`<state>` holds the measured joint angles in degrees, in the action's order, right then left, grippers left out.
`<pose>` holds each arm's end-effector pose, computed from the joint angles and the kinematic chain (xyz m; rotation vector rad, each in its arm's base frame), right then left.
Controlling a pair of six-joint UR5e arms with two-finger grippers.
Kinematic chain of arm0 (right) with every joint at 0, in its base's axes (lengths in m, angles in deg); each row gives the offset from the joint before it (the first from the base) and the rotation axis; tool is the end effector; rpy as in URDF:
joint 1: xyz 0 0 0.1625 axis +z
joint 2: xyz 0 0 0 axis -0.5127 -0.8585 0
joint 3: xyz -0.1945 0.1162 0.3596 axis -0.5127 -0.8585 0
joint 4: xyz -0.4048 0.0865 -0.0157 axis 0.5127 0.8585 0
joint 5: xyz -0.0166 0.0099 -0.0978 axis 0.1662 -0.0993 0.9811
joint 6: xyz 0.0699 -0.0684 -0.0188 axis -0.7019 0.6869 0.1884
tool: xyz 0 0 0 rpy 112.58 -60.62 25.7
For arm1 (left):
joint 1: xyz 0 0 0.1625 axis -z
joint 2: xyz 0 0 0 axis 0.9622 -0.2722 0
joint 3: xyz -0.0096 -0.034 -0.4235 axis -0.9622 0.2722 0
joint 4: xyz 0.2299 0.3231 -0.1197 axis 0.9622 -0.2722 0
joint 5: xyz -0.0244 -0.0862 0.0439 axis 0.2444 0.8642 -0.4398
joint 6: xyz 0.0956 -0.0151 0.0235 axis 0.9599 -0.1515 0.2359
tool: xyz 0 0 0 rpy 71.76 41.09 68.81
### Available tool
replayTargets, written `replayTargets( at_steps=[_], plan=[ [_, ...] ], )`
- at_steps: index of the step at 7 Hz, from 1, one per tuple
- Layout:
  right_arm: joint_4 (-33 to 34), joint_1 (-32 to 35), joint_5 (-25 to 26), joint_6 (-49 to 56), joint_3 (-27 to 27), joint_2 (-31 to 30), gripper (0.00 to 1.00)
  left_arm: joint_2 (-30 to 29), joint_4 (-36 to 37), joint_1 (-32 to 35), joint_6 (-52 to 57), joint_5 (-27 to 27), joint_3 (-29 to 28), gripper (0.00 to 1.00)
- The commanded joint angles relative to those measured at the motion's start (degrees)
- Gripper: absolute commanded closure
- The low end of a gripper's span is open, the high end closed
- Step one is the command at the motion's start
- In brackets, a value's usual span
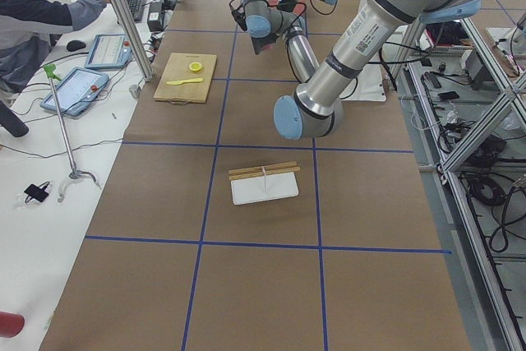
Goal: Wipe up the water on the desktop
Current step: 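Grasp the hanging grey cloth with the right gripper below the left gripper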
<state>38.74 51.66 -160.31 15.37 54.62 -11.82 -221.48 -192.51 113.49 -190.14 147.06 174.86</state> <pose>-0.4493 -0.3253 0.1964 0.8143 -1.2004 -0.1968 0.4487 -0.4535 0.0616 -0.4705 1.3102 -0.4728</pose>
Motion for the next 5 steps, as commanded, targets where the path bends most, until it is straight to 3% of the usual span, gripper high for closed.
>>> replayTargets(
  at_steps=[1, 2, 3, 4, 5],
  plan=[
    [-0.08, -0.16, -0.25, -1.22, 0.34, 0.0, 1.0, 1.07, -1.74, 0.0, -0.14, 0.0, -0.04, 1.0],
    [-0.08, -0.16, -0.43, -2.87, 0.52, 0.0, 1.0, 2.12, -4.36, 0.0, -0.14, -0.09, -0.04, 1.0],
    [-0.08, -0.16, -0.43, -3.07, 0.52, 0.0, 1.0, 2.22, -4.74, 0.09, -0.23, -0.09, 0.13, 0.77],
    [-0.08, -0.07, -0.26, -5.68, 0.52, 0.0, 1.0, 2.39, -4.65, 0.44, 0.12, -0.35, 0.31, 0.32],
    [0.44, -0.5, 0.01, -9.97, 0.17, 0.0, 1.0, 2.48, -4.65, 3.05, 0.65, -0.18, 0.31, 0.17]
  ],
)
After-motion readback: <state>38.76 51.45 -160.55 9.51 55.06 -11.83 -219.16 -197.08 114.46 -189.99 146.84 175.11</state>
